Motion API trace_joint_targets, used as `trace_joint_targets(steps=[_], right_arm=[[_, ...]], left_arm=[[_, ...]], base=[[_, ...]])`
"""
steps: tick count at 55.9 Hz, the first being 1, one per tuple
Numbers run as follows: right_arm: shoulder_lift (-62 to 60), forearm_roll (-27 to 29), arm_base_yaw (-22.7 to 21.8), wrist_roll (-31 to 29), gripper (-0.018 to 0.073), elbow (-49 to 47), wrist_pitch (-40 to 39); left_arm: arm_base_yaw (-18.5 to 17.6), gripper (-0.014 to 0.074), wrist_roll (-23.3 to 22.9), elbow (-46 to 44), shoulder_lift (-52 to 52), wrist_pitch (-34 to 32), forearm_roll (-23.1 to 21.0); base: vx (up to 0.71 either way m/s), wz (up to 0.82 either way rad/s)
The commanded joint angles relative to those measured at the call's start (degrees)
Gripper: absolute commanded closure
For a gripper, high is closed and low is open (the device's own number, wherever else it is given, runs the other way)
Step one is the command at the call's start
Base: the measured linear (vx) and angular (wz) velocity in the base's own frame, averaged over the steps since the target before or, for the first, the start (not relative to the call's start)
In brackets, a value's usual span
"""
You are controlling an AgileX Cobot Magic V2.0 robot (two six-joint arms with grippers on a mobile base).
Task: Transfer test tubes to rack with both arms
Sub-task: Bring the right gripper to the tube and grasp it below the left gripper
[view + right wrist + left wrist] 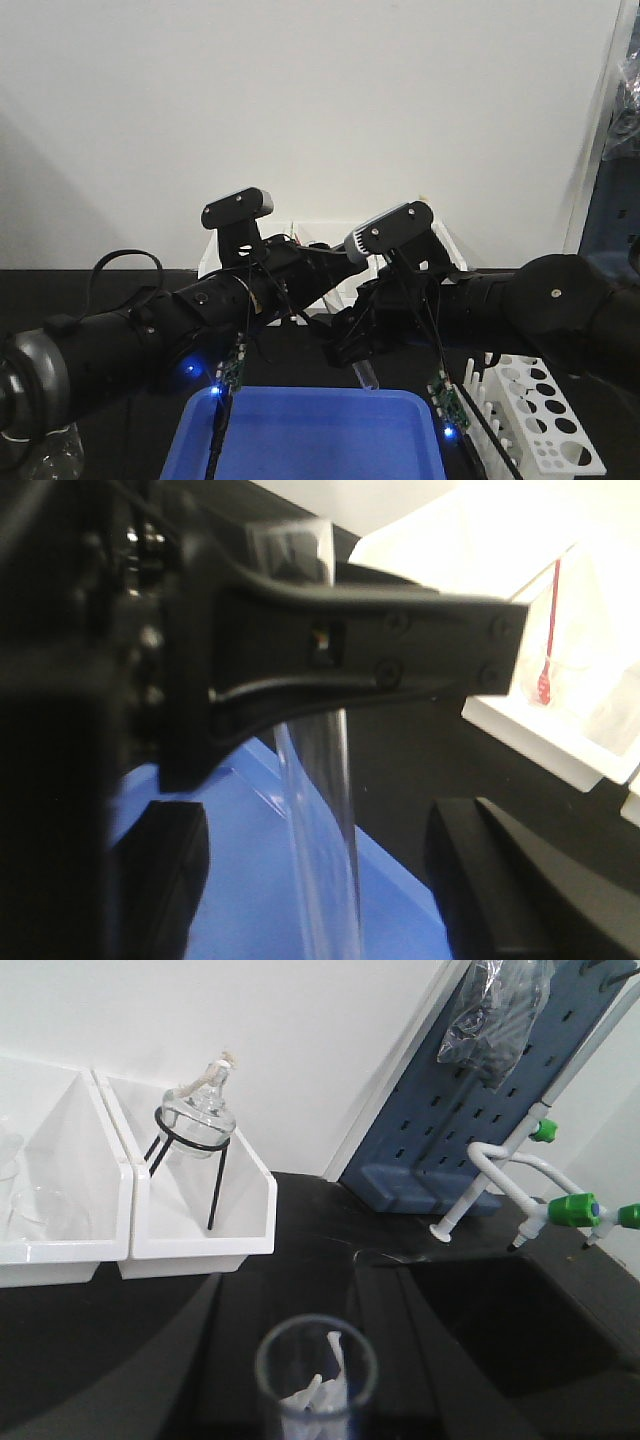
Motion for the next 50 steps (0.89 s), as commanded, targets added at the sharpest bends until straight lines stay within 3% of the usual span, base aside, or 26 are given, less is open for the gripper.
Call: trace_joint_targets(steps=[1, 20, 29, 45, 50], right_arm=[[-2.1, 0.77, 0.01, -0.03, 0.0053, -2.03, -2.99], [-1.95, 0.53, 0.01, -0.48, 0.0089, -2.03, -4.08], [-1.95, -0.26, 0.01, -0.48, 0.023, -2.03, -4.2], [-1.95, -0.2, 0.01, -0.48, 0.0571, -2.03, -4.2], [-1.95, -0.04, 0.01, -0.43, 0.0575, -2.03, -4.2]], left_arm=[[-0.9, 0.0604, -2.55, -2.1, -2.95, -4.66, -0.44], [-2.47, 0.0604, -3.4, -2.1, -2.95, -4.68, -0.49], [-2.61, 0.0604, -3.43, -2.1, -2.95, -4.56, -0.44], [-2.61, 0.0603, -3.66, -2.04, -2.95, -8.11, -0.28], [-2.61, 0.06, -3.66, -2.04, -2.95, -8.76, 0.06]], base=[[0.0, 0.0], [0.0, 0.0], [0.0, 0.0], [0.0, 0.0], [0.0, 0.0]])
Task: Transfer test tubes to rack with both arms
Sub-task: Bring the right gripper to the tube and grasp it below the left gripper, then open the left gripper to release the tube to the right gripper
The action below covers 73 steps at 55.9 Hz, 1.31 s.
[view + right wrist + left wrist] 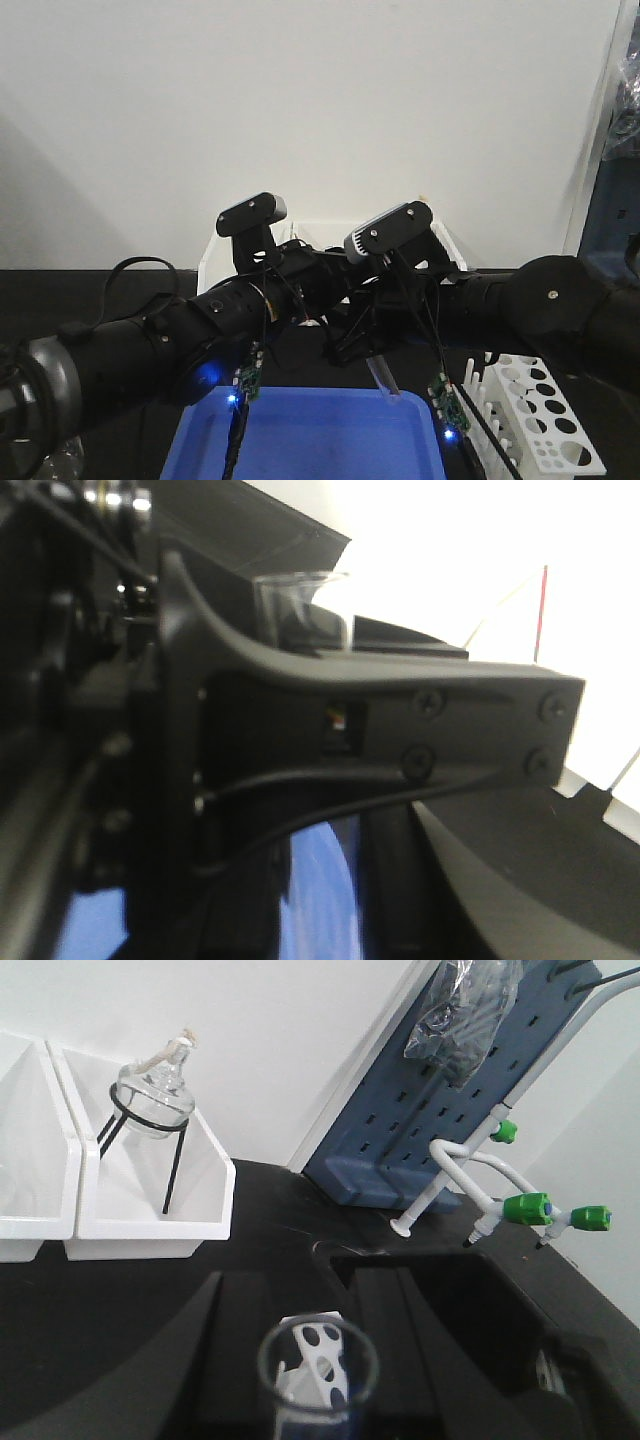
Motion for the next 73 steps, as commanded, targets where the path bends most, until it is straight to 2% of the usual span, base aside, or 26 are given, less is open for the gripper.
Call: trace_joint_targets(steps=[1, 7, 13, 29, 36, 45, 64, 73], right_arm=[[-2.24, 0.83, -0.09, -0.24, 0.0575, -2.03, -2.92], [-2.24, 0.88, -0.16, -0.03, 0.0575, -2.03, -2.92], [-2.24, 1.06, -0.16, -0.03, 0.0575, -2.03, -2.98], [-2.24, 1.07, -0.16, -0.03, 0.0575, -2.03, -3.15], [-2.24, 1.07, -0.16, -0.03, 0.0575, -2.03, -4.53], [-2.24, 1.07, -0.27, -0.03, 0.0575, -2.03, -6.53], [-2.24, 0.97, -1.96, -0.08, 0.0573, -2.03, -7.9], [-2.24, 0.73, -2.94, -0.08, 0.0573, -2.03, -8.31]], left_arm=[[-0.38, 0.0597, -0.6, -2.04, -3.33, -7.38, -0.05], [-0.38, 0.0568, -0.6, -2.04, -3.33, -7.33, -0.03], [-0.38, 0.0495, -0.6, -2.04, -3.33, -7.38, -0.03], [-0.38, 0.0146, -0.6, -2.04, -3.33, -7.66, -0.03], [-0.38, 0.0054, -0.6, -2.04, -3.44, -7.66, -0.09], [-0.29, 0.0036, -0.54, -2.04, -3.62, -7.67, -0.09], [2.74, 0.0036, -0.5, -2.04, -5.78, -6.96, -0.03], [3.12, 0.0036, -0.55, -2.04, -6.63, -6.3, 2.62]], base=[[0.0, 0.0], [0.0, 0.0], [0.0, 0.0], [0.0, 0.0], [0.0, 0.0], [0.0, 0.0], [0.0, 0.0], [0.0, 0.0]])
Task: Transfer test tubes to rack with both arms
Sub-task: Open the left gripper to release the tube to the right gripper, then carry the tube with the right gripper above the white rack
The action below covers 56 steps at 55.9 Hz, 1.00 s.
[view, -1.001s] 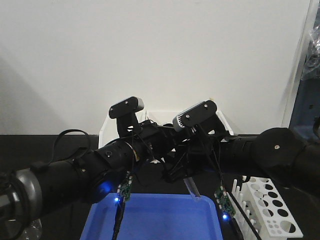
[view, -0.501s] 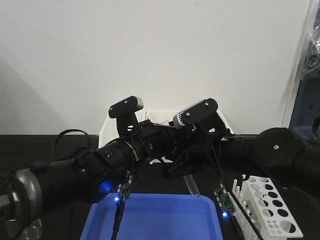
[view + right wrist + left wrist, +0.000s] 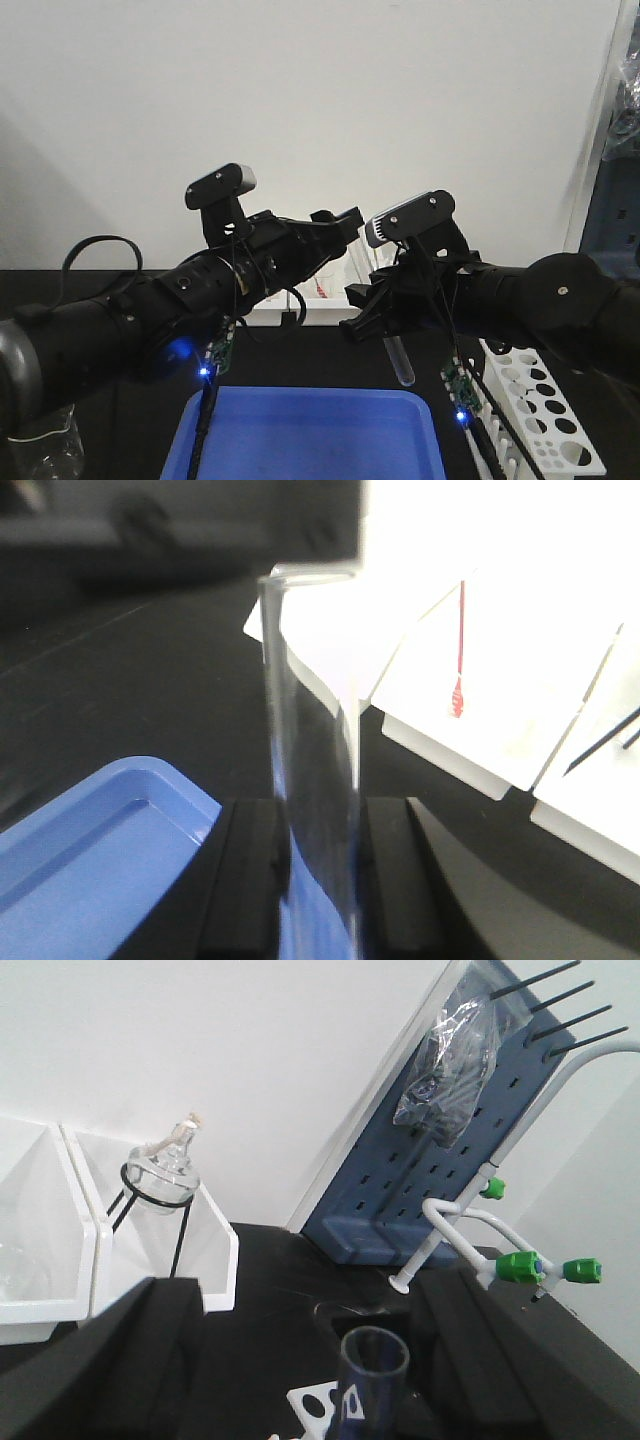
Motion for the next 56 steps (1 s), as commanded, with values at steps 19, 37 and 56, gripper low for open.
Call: trace_joint_targets(steps=[19, 37, 56], right_arm=[[-2.56, 1.64, -6.69, 0.18, 0.0573, -1.92, -5.8], [-4.43, 6.64, -16.37, -0.51, 0.0573, -1.87, -6.22], [-3.47, 6.6, -19.69, -0.35, 0.0573, -1.71, -5.83]], left_arm=[[1.69, 0.0037, -0.44, -2.04, -7.1, 3.22, 5.09], [9.17, 0.0043, -0.5, -2.04, -11.45, 18.1, 13.14], [13.01, 0.0043, -0.5, -2.04, -13.34, 22.45, 13.25]], base=[[0.0, 0.0], [0.0, 0.0], [0.0, 0.0]])
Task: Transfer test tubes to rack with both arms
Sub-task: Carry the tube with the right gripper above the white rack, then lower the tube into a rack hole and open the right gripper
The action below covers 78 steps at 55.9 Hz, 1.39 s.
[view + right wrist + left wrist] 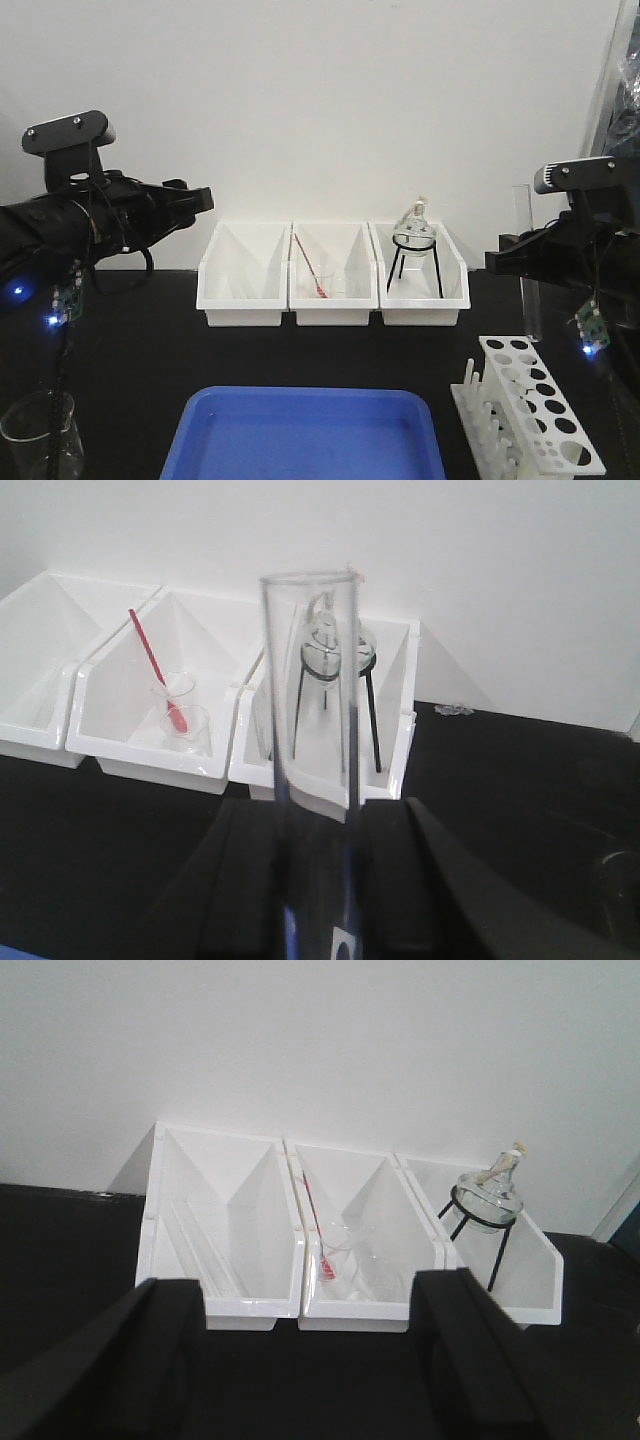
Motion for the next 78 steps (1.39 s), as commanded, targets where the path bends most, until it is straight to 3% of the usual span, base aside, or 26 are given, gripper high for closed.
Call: trace_joint_targets(steps=[1, 10, 19, 28, 32, 37, 48, 55, 61, 78], right_arm=[[-1.8, 0.62, -0.15, -0.35, 0.0573, -1.76, -2.66], [-1.35, 1.12, -0.15, -0.2, 0.0573, -1.55, -4.93], [-2.97, 1.94, -0.11, -0.2, 0.0571, 5.6, -15.98], [-3.05, -1.13, -0.11, 0.9, 0.0571, 10.89, -19.67], [-3.02, -2.66, 0.64, 4.62, 0.0571, 10.89, -22.46], [-3.02, -10.99, 2.71, 13.61, 0.0571, 10.89, -27.73], [-2.39, -43.87, 5.5, 44.21, 0.0571, 10.89, -29.99], [-1.77, -56.43, 4.98, 59.53, 0.0571, 10.89, -30.29], [-0.77, -61.34, 5.03, 62.35, 0.0571, 10.89, -30.1], [-0.21, -58.72, 3.65, 60.92, 0.0571, 10.89, -30.27]], left_arm=[[0.16, 0.0043, -0.39, -2.04, -2.97, -2.96, 0.62], [0.16, 0.0043, -0.44, -2.04, -2.97, -2.32, 3.22], [0.16, 0.0043, -0.44, -2.04, -2.97, -0.93, 3.27], [0.16, 0.0043, -0.44, -2.04, -2.86, -0.68, 3.27], [0.16, 0.0043, -0.44, -2.04, -2.79, -0.68, 3.22], [0.16, 0.0043, -0.44, -2.04, -2.64, -0.68, 3.22], [0.16, 0.0043, -0.44, -2.04, -2.28, 0.11, 3.16], [0.16, 0.0043, -0.44, -2.04, -2.02, 0.26, 3.16], [0.16, 0.0043, -0.44, -2.04, -1.96, 0.14, 3.16], [0.16, 0.0043, -0.44, -2.04, -1.96, 0.14, 3.16]], base=[[0.0, 0.0], [0.0, 0.0], [0.0, 0.0], [0.0, 0.0], [0.0, 0.0], [0.0, 0.0], [0.0, 0.0], [0.0, 0.0], [0.0, 0.0], [0.0, 0.0]])
